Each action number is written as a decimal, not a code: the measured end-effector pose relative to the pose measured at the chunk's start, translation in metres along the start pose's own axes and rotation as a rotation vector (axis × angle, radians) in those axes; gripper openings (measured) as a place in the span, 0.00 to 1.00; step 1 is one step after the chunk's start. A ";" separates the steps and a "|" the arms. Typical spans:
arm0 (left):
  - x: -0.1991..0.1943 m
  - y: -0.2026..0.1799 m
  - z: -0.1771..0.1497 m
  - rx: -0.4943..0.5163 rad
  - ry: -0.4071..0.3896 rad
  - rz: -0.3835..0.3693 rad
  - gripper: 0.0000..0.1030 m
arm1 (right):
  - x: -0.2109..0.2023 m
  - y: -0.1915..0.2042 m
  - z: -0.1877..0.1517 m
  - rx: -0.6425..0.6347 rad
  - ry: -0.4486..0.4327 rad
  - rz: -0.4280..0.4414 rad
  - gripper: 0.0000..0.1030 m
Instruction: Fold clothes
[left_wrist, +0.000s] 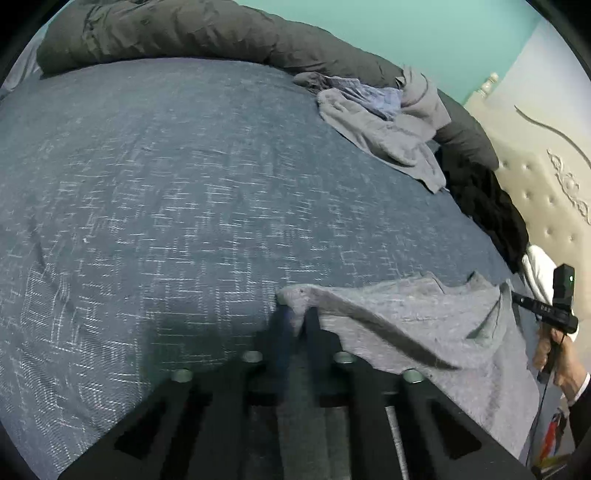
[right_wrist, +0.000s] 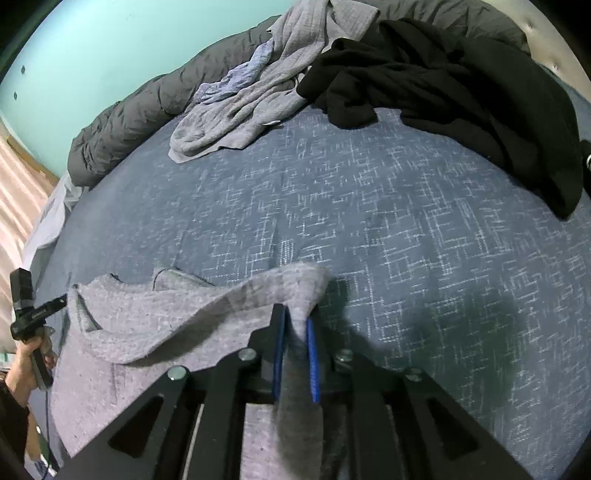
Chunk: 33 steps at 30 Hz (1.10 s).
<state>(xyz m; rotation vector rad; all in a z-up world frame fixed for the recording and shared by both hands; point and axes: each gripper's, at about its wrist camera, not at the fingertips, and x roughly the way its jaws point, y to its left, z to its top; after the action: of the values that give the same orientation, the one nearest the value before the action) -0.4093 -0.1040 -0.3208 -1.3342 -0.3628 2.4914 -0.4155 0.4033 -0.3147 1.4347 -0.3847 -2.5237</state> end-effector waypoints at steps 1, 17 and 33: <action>-0.002 -0.002 0.000 0.012 -0.006 0.005 0.05 | 0.000 0.000 0.000 -0.002 -0.005 -0.002 0.10; -0.034 0.024 0.012 -0.069 -0.066 0.066 0.04 | -0.021 -0.008 0.019 0.043 -0.092 -0.052 0.02; -0.099 -0.003 -0.041 -0.087 -0.119 0.129 0.27 | -0.061 0.047 -0.014 -0.026 -0.111 -0.180 0.24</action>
<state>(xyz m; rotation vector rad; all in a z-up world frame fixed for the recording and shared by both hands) -0.3224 -0.1338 -0.2663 -1.2820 -0.4291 2.6988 -0.3700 0.3759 -0.2564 1.3813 -0.2502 -2.7478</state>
